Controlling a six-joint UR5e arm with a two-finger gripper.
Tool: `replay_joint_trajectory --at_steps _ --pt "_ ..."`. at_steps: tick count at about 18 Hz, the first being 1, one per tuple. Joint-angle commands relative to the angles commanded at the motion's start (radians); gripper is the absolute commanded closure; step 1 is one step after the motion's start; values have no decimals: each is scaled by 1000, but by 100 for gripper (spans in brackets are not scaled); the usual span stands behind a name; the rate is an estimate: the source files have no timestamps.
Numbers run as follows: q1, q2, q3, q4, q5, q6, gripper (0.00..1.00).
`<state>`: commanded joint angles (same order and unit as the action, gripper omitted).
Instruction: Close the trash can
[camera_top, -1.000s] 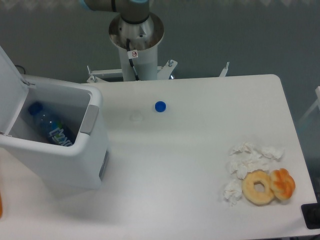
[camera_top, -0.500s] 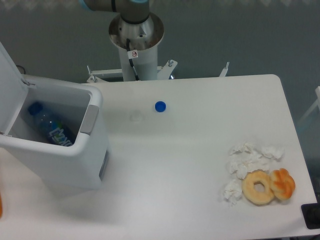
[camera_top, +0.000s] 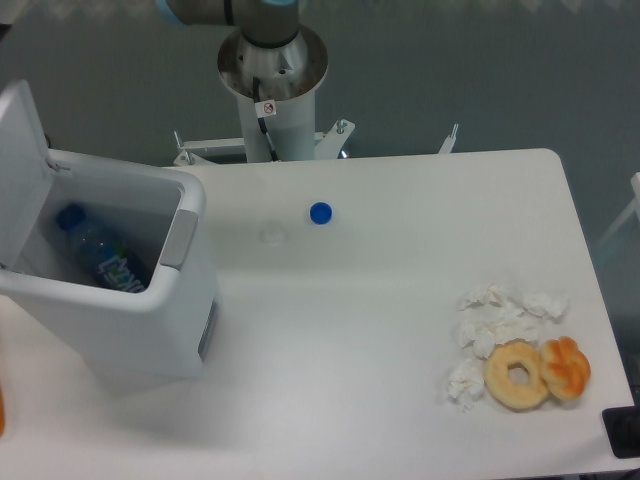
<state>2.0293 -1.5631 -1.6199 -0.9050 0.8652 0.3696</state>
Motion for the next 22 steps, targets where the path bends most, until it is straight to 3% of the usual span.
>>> replay_joint_trajectory --at_steps 13,22 --pt "92 -3 -55 -5 40 132 0" --pt "137 -3 -98 -5 41 134 0"
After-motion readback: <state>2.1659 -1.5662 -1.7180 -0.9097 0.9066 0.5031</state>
